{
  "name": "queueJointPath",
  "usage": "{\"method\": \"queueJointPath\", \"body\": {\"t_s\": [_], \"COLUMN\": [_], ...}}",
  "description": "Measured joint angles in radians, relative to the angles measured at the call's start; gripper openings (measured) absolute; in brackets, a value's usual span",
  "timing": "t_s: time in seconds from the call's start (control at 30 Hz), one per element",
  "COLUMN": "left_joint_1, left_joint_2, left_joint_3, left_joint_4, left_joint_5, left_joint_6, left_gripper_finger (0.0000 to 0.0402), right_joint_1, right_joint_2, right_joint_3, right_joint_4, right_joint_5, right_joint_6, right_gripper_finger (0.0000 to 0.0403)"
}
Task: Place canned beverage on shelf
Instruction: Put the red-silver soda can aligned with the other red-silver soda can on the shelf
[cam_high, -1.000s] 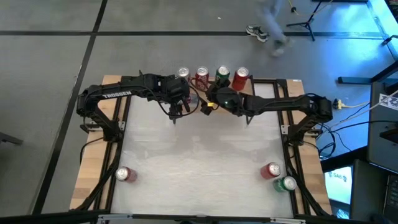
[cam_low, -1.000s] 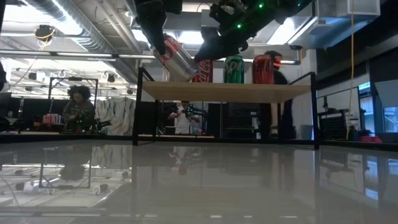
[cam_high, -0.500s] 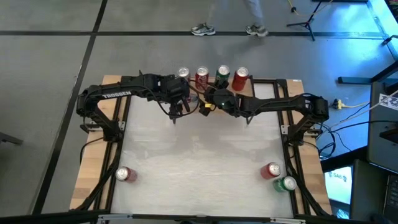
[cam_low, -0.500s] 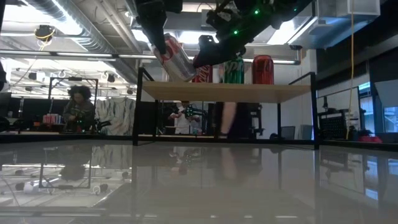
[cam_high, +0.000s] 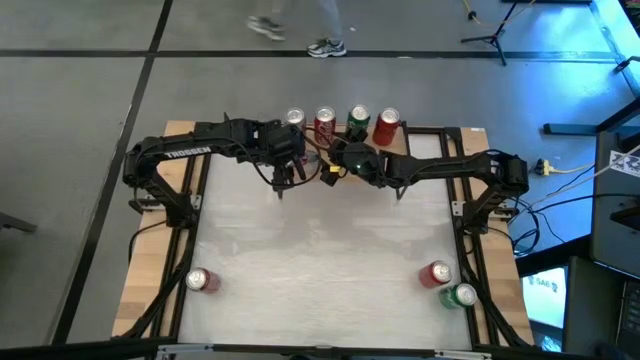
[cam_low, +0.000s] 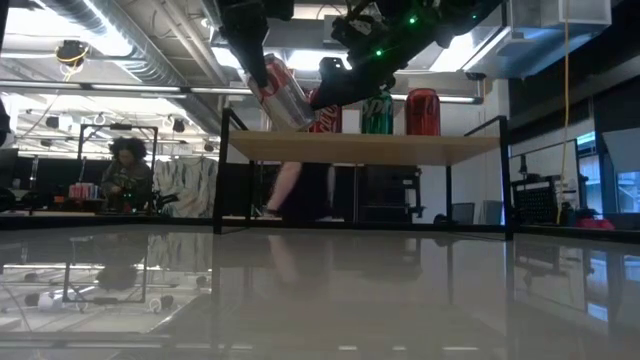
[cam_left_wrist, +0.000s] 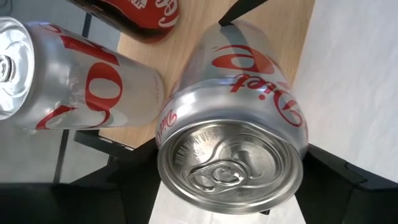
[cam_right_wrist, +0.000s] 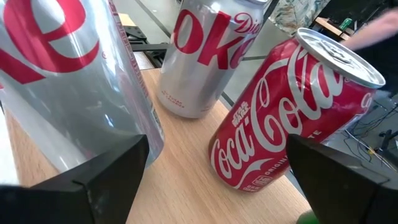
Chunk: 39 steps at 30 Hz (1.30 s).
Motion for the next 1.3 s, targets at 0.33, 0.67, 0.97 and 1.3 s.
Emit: {"method": "queueJointPath", "body": {"t_s": [0.33, 0.67, 0.97, 1.3], "left_joint_1": [0.000, 0.000, 0.000, 0.001], "left_joint_2": [0.000, 0.000, 0.000, 0.000], "left_joint_3": [0.000, 0.000, 0.000, 0.000], "left_joint_4": [0.001, 0.001, 0.002, 0.022], "left_joint_5": [-0.002, -0.002, 0.000, -0.010], "left_joint_6": [0.007, 0.002, 0.001, -0.002], "left_gripper_finger": [0.0286, 0.0286, 0.0299, 0.0350], "right_joint_1": [0.000, 0.000, 0.001, 0.002], "right_joint_2": [0.000, 0.000, 0.000, 0.001], "right_joint_3": [0.000, 0.000, -0.001, -0.001], "right_joint_4": [0.001, 0.002, 0.002, 0.003], "right_joint_5": [0.000, -0.001, -0.001, -0.011], "right_joint_6": [0.000, 0.000, 0.000, 0.000], "right_gripper_finger": [0.0383, 0.0383, 0.0383, 0.0383]}}
